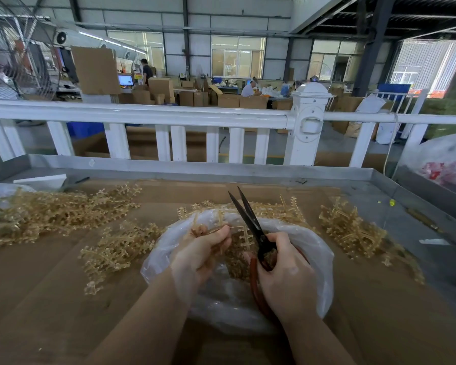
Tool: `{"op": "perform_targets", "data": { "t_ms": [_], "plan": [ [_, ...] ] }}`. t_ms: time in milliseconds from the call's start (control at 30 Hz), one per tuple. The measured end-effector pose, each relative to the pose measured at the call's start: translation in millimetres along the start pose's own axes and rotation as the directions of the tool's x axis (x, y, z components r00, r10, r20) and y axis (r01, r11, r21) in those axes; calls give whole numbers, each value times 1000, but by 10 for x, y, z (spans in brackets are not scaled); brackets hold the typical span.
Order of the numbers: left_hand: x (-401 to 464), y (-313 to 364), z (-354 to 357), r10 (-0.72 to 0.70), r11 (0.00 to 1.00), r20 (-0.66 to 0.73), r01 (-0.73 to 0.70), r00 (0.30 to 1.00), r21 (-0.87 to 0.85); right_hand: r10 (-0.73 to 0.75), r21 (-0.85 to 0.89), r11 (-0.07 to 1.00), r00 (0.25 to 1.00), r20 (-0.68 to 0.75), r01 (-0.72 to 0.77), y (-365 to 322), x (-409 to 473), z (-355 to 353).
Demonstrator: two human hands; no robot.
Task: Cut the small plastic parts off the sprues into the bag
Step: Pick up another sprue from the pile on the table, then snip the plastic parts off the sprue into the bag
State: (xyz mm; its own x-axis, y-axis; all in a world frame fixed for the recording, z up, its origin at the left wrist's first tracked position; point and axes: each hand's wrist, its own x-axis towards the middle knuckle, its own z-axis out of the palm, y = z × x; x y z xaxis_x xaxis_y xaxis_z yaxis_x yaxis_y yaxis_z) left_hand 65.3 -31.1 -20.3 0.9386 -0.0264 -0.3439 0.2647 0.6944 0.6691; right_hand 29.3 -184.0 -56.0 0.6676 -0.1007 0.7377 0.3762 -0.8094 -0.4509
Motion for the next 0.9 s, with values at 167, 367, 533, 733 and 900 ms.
{"op": "perform_targets", "data": {
  "t_ms": [167, 367, 533, 733, 900],
  "plan": [
    [-5, -56, 12, -15, 990, 73, 4, 997, 140, 5, 10, 1000, 1000, 18, -5, 15, 4, 9],
    [-66, -76, -27, -95, 988, 217, 65, 972, 139, 12, 23, 1000, 1000, 21, -13, 15, 5, 2],
    [-60, -84, -47, -116, 981, 233, 75, 966, 181, 7, 14, 1000, 999, 39, -8, 14, 2, -12],
    [-126, -90, 15, -98, 936, 243, 7, 965, 353, 2, 7, 1000, 1000, 31, -2, 19, 3, -5],
    [-126, -115, 39, -60, 937, 211, -18, 976, 348, -7, 35, 999, 1000, 26, 6, 47, -9, 12]
  ]
}}
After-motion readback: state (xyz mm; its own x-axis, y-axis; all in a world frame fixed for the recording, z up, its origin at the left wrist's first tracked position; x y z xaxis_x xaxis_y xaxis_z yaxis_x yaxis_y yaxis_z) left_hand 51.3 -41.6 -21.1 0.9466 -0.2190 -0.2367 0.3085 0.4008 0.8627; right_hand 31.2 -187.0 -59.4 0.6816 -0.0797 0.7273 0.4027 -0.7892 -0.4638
